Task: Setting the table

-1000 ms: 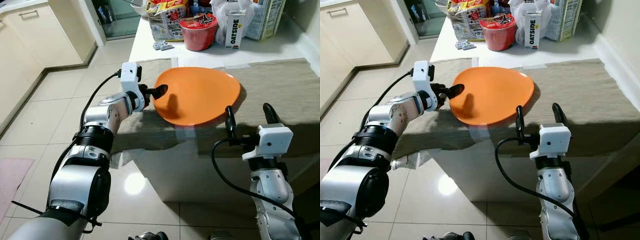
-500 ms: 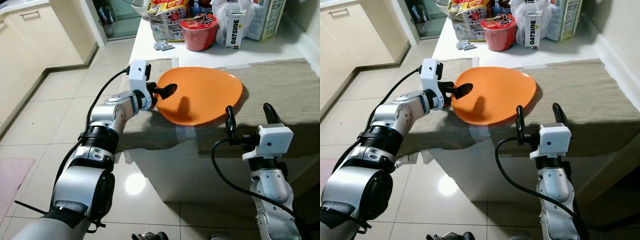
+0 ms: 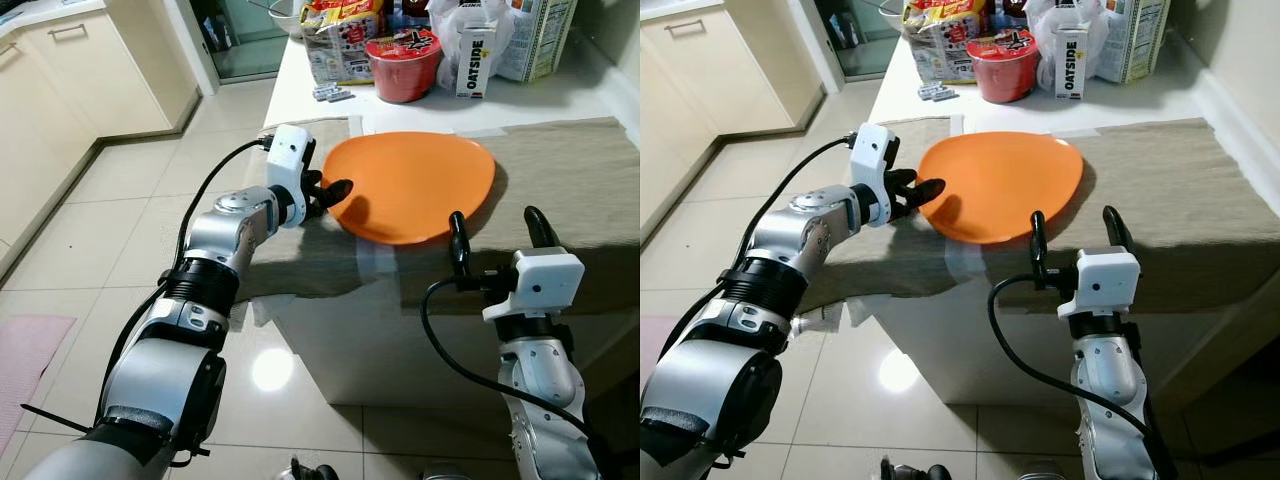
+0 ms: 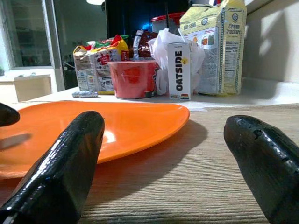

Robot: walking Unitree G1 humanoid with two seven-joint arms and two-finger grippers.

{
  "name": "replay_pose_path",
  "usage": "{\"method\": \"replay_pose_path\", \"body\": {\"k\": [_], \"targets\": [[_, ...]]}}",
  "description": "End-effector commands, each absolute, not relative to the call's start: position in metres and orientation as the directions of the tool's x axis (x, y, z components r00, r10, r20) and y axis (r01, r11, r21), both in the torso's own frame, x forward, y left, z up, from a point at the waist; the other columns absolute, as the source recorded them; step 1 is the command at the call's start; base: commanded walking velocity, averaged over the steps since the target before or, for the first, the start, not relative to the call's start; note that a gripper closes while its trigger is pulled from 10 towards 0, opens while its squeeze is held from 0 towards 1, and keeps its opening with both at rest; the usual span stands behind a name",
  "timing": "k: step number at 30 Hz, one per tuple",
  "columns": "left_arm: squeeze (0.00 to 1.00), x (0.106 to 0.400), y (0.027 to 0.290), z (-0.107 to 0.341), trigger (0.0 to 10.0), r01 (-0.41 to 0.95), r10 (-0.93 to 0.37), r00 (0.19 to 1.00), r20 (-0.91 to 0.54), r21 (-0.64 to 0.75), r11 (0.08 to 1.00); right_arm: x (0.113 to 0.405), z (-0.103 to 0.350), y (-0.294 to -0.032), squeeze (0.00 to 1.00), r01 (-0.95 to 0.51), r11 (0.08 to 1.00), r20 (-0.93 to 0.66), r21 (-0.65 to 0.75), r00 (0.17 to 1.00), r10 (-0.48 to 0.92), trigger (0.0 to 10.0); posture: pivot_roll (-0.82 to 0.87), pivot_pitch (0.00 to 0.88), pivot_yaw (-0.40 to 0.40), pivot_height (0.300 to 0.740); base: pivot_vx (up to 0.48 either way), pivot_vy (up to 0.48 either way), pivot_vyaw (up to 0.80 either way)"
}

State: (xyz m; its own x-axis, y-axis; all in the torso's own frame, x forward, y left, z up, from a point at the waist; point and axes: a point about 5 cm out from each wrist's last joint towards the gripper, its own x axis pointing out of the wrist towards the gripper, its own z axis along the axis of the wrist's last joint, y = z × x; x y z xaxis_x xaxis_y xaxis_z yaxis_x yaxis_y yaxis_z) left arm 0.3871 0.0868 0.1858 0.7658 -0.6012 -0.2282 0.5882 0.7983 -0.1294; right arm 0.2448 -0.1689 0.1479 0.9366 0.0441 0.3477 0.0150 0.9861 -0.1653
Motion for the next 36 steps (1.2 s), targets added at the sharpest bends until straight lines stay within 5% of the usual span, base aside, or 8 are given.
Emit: {"method": "replay_pose_path", "body": {"k": [1, 9, 22, 23, 36], "targets": [[0.00, 0.383, 0.094, 0.167, 0.0, 0.574, -0.590, 0.750, -0.299, -0.148, 0.805, 0.243, 0.149, -0.165, 0.00, 0.006, 0.986, 0.349, -0.169, 0.936, 0.054, 10.0, -0.34, 0.077, 0.225, 0.740, 0.000, 0.000, 0.00], [0.00, 0.384, 0.096, 0.169, 0.0, 0.542, -0.584, 0.764, -0.274, -0.219, 0.811, 0.242, 0.149, -0.166, 0.00, 0.007, 0.985, 0.344, -0.170, 0.938, 0.052, 10.0, -0.35, 0.086, 0.224, 0.740, 0.000, 0.000, 0.00], [0.00, 0.389, 0.096, 0.193, 0.0, 0.581, -0.590, 0.790, -0.169, -0.106, 0.807, 0.241, 0.148, -0.166, 0.00, 0.008, 0.985, 0.338, -0.173, 0.940, 0.052, 10.0, -0.35, 0.089, 0.222, 0.740, 0.000, 0.000, 0.00], [0.00, 0.389, 0.095, 0.198, 10.0, 0.592, -0.591, 0.793, -0.148, -0.040, 0.805, 0.241, 0.148, -0.166, 0.00, 0.007, 0.985, 0.337, -0.173, 0.940, 0.052, 10.0, -0.35, 0.089, 0.223, 0.740, 0.000, 0.000, 0.00], [0.00, 0.380, 0.083, 0.217, 10.0, 0.589, -0.598, 0.801, -0.008, 0.186, 0.786, 0.242, 0.148, -0.166, 0.00, 0.009, 0.985, 0.336, -0.170, 0.941, 0.049, 10.0, -0.35, 0.090, 0.223, 0.740, 0.000, 0.000, 0.00]]}}
